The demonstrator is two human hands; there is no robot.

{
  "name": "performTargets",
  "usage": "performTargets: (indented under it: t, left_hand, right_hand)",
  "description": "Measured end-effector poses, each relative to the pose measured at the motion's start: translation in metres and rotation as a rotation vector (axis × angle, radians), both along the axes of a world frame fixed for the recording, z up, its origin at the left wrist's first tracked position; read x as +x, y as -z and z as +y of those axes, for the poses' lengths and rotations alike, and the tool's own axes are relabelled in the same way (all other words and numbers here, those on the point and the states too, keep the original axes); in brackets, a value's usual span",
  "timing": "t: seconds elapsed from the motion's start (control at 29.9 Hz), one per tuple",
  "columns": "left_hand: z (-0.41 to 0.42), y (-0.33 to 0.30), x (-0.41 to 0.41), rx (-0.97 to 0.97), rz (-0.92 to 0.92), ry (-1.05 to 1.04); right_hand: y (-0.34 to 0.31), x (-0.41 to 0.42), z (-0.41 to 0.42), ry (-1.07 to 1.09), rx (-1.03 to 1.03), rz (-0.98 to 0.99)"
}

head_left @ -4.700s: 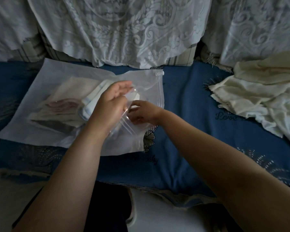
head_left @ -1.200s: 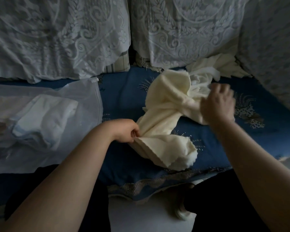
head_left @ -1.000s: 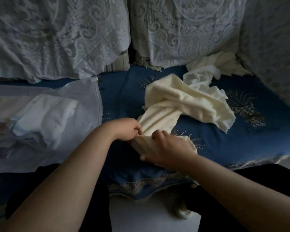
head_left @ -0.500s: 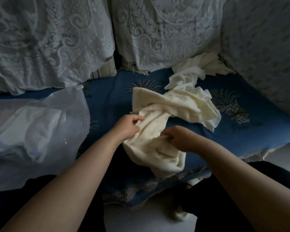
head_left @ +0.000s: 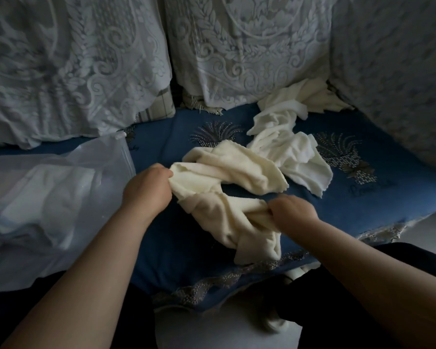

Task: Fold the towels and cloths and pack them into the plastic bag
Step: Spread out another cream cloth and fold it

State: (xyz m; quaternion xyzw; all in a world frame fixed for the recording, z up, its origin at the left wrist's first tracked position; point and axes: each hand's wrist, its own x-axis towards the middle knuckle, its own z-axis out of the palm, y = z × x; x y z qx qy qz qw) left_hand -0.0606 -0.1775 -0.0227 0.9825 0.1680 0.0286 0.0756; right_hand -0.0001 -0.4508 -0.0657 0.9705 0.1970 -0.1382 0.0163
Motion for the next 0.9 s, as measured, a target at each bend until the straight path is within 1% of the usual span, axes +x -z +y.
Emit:
performTargets:
  t: [0.17,0.3,0.43,0.57,0.63,0.7,0.8,0.84,0.9]
  left_hand:
    - [0.004,0.003,0.007,0.027,0.017,-0.002]
    - [0.005,0.006,0.01,0.042,0.048,-0.007]
    - [0.007,0.011,0.012,0.037,0.061,-0.013]
    - [0.007,0.016,0.013,0.045,0.049,-0.017]
    - [0.007,0.019,0.014,0.083,0.036,-0.024]
    - [0.007,0.02,0.016,0.118,0.015,-0.031]
    - [0.01,0.019,0.017,0.115,-0.034,-0.031]
    - [0.011,0.019,0.017,0.116,-0.055,-0.031]
    - [0.013,0.018,0.017,0.134,-0.094,-0.046]
  right_hand:
    - [0.014,-0.007,-0.007,-0.113,-0.047,-0.184]
    - [0.021,0.007,-0.018,-0.175,-0.007,-0.114]
    - [0.023,0.014,-0.021,-0.112,0.023,-0.078]
    - [0.021,0.036,-0.027,-0.057,0.112,-0.03]
    - [0.022,0.048,-0.032,-0.078,0.12,-0.027]
    - [0.026,0.053,-0.035,-0.12,0.142,-0.064]
    - [0.029,0.055,-0.037,-0.149,0.173,-0.143]
    - [0.028,0.053,-0.037,-0.145,0.186,-0.183]
    - [0.02,0.049,-0.034,-0.127,0.264,-0.324]
